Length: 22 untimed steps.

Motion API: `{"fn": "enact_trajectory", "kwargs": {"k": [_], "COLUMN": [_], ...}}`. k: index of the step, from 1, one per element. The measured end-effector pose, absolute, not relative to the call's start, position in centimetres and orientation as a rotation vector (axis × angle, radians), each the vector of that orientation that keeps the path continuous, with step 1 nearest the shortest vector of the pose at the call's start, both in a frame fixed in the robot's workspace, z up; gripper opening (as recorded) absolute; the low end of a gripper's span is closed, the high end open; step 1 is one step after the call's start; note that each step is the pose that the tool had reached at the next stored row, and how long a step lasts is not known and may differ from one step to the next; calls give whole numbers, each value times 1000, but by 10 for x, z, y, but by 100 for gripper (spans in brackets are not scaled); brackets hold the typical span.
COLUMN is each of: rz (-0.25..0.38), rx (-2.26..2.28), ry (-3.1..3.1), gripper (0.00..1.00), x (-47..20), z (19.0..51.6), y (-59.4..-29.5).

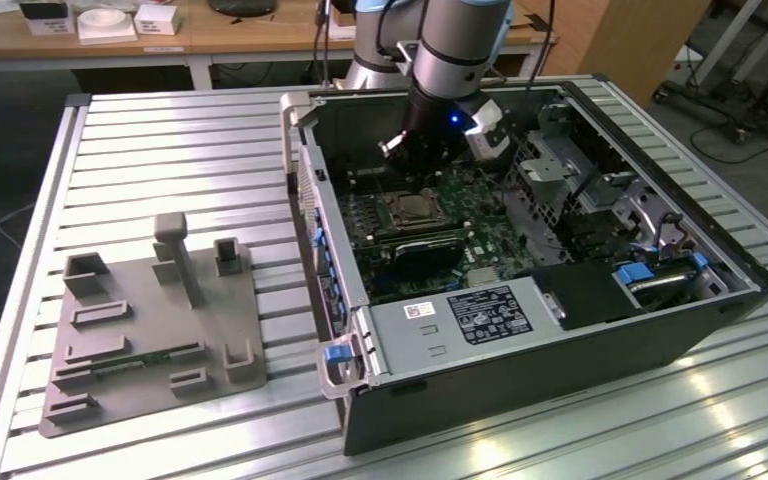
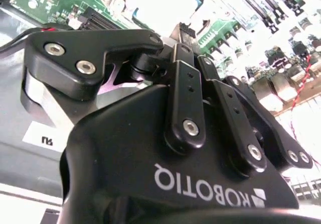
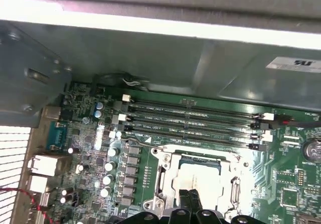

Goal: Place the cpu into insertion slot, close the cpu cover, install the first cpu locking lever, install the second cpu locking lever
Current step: 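Install the first cpu locking lever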

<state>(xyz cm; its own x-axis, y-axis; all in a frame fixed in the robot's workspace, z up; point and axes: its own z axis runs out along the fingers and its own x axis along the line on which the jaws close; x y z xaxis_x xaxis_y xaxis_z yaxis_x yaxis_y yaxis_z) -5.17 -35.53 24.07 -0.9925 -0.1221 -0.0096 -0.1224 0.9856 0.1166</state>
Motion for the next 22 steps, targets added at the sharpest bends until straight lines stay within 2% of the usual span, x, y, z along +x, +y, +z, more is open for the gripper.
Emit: {"fn": "enact_trajectory", "kwargs": {"k": [22], "rz": [184], "rx": [-187], "ry": [3126], "gripper": [10], "x": [-95], "z": [251], "y": [-355]}}
